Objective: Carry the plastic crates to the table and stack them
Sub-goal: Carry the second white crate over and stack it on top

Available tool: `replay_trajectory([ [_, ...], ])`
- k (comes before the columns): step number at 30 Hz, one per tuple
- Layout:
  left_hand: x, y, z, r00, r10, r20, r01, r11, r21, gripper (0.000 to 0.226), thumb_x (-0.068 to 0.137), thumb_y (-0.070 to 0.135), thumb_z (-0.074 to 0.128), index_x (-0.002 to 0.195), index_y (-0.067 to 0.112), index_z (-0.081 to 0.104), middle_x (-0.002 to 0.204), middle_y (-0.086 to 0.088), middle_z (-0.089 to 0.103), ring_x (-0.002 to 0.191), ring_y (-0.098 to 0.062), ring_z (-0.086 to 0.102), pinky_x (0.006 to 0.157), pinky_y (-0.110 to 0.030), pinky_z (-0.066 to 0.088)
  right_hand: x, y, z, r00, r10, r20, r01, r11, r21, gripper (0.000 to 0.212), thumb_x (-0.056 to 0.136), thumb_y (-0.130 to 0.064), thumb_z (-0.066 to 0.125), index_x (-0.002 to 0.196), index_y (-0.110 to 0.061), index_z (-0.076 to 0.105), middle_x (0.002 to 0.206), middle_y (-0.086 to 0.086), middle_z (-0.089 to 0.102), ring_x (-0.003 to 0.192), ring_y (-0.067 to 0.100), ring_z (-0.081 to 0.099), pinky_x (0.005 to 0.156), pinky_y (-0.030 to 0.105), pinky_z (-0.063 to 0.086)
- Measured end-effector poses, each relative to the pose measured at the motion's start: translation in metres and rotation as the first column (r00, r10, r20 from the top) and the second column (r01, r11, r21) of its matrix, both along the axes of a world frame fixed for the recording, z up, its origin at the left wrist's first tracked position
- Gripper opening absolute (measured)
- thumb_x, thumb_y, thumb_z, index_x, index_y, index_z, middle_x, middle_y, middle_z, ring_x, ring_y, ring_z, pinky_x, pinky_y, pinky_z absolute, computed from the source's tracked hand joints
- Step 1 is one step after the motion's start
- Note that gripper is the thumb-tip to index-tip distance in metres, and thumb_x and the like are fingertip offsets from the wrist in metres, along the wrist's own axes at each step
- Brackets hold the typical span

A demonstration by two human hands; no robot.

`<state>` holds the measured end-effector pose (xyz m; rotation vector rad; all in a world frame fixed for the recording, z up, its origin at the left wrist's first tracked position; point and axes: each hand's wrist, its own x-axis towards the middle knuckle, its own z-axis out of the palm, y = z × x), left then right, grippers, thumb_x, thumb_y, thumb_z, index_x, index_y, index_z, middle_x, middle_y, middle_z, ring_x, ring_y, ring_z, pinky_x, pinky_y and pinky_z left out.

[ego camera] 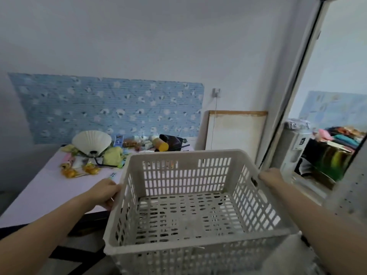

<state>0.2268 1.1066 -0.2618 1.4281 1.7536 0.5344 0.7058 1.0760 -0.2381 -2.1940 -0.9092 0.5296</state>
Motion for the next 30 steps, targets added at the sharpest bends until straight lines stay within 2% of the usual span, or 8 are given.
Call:
replay_trajectory([
  [4, 0.003, 0.059, -0.024, 0.999, 0.034, -0.041, -0.033, 0.999, 0.010, 0.043, 0.099, 0.030, 0.044, 0.089, -0.007, 0.062, 0.070, -0.019, 0.063, 0.054, -0.028, 0.063, 0.047, -0.030, 0.053, 0.011, 0.083, -0.036, 0.998, 0.067, 0.022, -0.066, 0.997, -0.047, 0.034, 0.088, -0.001, 0.048, 0.055, -0.007, 0.043, 0.062, 0.011, 0.046, 0.062, 0.026, 0.046, 0.057, 0.032, 0.034],
  [8, 0.003, 0.089, -0.052, 0.995, 0.063, -0.077, -0.070, 0.994, -0.086, 0.038, 0.101, 0.027, 0.043, 0.078, -0.001, 0.055, 0.064, -0.015, 0.056, 0.044, -0.023, 0.058, 0.041, -0.028, 0.048, 0.009, 0.136, -0.064, 0.994, 0.104, -0.015, -0.105, 0.994, -0.031, 0.044, 0.097, -0.025, 0.047, 0.056, -0.011, 0.038, 0.058, 0.006, 0.040, 0.052, 0.020, 0.039, 0.057, 0.030, 0.035],
  [14, 0.005, 0.105, -0.069, 0.984, 0.168, -0.064, -0.175, 0.977, -0.125, 0.033, 0.100, 0.024, 0.041, 0.083, 0.000, 0.054, 0.066, -0.018, 0.051, 0.053, -0.028, 0.052, 0.049, -0.030, 0.046, 0.018, 0.176, -0.081, 0.978, 0.206, -0.017, -0.207, 0.975, -0.084, 0.030, 0.087, -0.013, 0.053, 0.060, -0.008, 0.044, 0.059, 0.011, 0.045, 0.057, 0.023, 0.046, 0.058, 0.030, 0.035],
  [18, 0.014, 0.089, -0.066, 0.979, 0.190, -0.076, -0.199, 0.971, -0.132, 0.031, 0.100, 0.023, 0.041, 0.080, 0.002, 0.052, 0.066, -0.016, 0.050, 0.053, -0.026, 0.050, 0.046, -0.028, 0.043, 0.031, 0.178, -0.086, 0.970, 0.242, 0.025, -0.237, 0.962, -0.133, 0.029, 0.087, -0.005, 0.048, 0.060, -0.008, 0.037, 0.059, 0.010, 0.037, 0.054, 0.021, 0.037, 0.055, 0.031, 0.031],
  [21, 0.026, 0.070, -0.065, 0.960, 0.274, -0.057, -0.278, 0.959, -0.060, 0.032, 0.098, 0.024, 0.046, 0.080, 0.000, 0.055, 0.077, -0.023, 0.057, 0.062, -0.029, 0.055, 0.054, -0.030, 0.047, 0.038, 0.174, -0.093, 0.945, 0.315, 0.086, -0.295, 0.937, -0.185, 0.033, 0.086, -0.003, 0.046, 0.057, -0.011, 0.032, 0.058, 0.008, 0.034, 0.052, 0.020, 0.033, 0.052, 0.030, 0.029],
  [24, 0.040, 0.050, -0.073, 0.933, 0.358, -0.048, -0.356, 0.934, 0.043, 0.029, 0.098, 0.025, 0.046, 0.092, -0.001, 0.059, 0.091, -0.026, 0.062, 0.070, -0.029, 0.055, 0.064, -0.033, 0.044, 0.041, 0.166, -0.093, 0.901, 0.416, 0.120, -0.393, 0.902, -0.179, 0.025, 0.088, -0.014, 0.049, 0.064, -0.005, 0.047, 0.067, 0.012, 0.049, 0.066, 0.027, 0.050, 0.061, 0.032, 0.040],
  [27, 0.050, 0.019, -0.076, 0.869, 0.462, 0.178, -0.465, 0.885, -0.027, 0.029, 0.098, 0.026, 0.044, 0.104, 0.002, 0.058, 0.088, -0.018, 0.060, 0.074, -0.033, 0.057, 0.072, -0.040, 0.049, 0.051, 0.136, -0.095, 0.880, 0.436, -0.189, -0.452, 0.890, -0.053, 0.030, 0.094, -0.029, 0.047, 0.097, -0.003, 0.061, 0.088, 0.015, 0.062, 0.080, 0.033, 0.060, 0.075, 0.043, 0.052],
  [30, 0.041, -0.020, -0.089, 0.767, 0.509, 0.390, -0.454, 0.861, -0.230, 0.051, 0.100, 0.045, 0.031, 0.108, 0.005, 0.060, 0.099, -0.017, 0.064, 0.091, -0.035, 0.061, 0.080, -0.044, 0.050, 0.074, 0.088, -0.109, 0.757, 0.390, -0.524, -0.440, 0.898, 0.034, 0.037, 0.102, -0.037, 0.035, 0.111, -0.009, 0.058, 0.094, 0.012, 0.060, 0.077, 0.025, 0.055, 0.068, 0.037, 0.047],
])
